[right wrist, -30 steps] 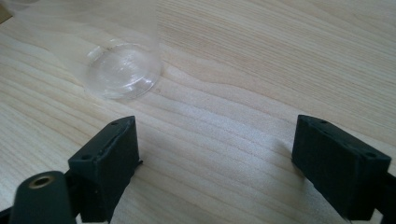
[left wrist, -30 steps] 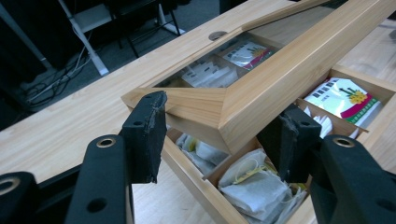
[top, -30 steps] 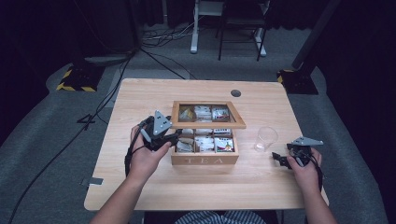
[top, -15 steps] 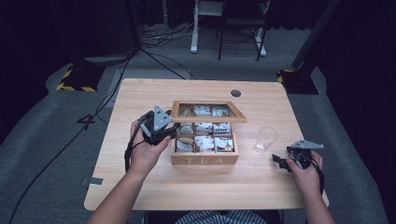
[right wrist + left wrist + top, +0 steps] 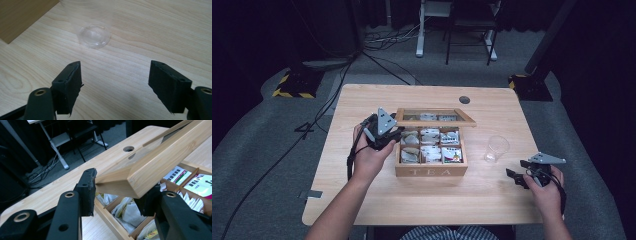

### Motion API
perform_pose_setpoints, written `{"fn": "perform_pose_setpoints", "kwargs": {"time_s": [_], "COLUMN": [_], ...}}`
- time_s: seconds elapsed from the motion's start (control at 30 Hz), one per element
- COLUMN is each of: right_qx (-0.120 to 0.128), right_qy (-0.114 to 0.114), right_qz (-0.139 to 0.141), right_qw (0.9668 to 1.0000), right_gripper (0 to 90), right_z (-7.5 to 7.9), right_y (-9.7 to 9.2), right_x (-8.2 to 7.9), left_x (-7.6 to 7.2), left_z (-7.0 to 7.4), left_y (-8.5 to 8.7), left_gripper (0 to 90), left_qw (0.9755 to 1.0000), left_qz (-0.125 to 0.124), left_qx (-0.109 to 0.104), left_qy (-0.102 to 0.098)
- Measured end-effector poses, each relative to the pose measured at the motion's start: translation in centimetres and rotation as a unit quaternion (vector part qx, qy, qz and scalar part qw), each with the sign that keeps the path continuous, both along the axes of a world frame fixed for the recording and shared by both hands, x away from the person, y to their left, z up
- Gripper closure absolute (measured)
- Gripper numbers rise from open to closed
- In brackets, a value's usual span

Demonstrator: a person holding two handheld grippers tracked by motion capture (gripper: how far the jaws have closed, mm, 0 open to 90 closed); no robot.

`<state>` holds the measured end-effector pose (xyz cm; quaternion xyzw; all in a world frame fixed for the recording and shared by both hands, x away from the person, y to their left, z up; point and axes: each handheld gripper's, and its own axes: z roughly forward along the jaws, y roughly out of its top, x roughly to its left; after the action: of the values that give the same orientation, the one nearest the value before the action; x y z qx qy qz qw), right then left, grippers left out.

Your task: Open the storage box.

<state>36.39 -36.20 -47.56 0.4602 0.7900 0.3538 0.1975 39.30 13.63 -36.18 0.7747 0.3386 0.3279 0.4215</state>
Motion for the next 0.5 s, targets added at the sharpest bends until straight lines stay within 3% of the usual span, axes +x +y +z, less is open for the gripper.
{"fn": "perform_pose_setpoints", "kwargs": {"time_s": [0.5], "right_qx": [0.010], "right_qy": [0.013], "right_qz": [0.032], "right_qw": [0.9994], "right_gripper": [31.4], "right_z": [1.8], "right_y": [2.1], "right_x": [-0.9], "left_x": [0.3], "left_z": [0.5], "left_y": [0.2], "left_gripper": [56.2], "left_qw": [0.9999], "left_qz": [-0.004], "left_qx": [-0.003], "left_qy": [0.012]}}
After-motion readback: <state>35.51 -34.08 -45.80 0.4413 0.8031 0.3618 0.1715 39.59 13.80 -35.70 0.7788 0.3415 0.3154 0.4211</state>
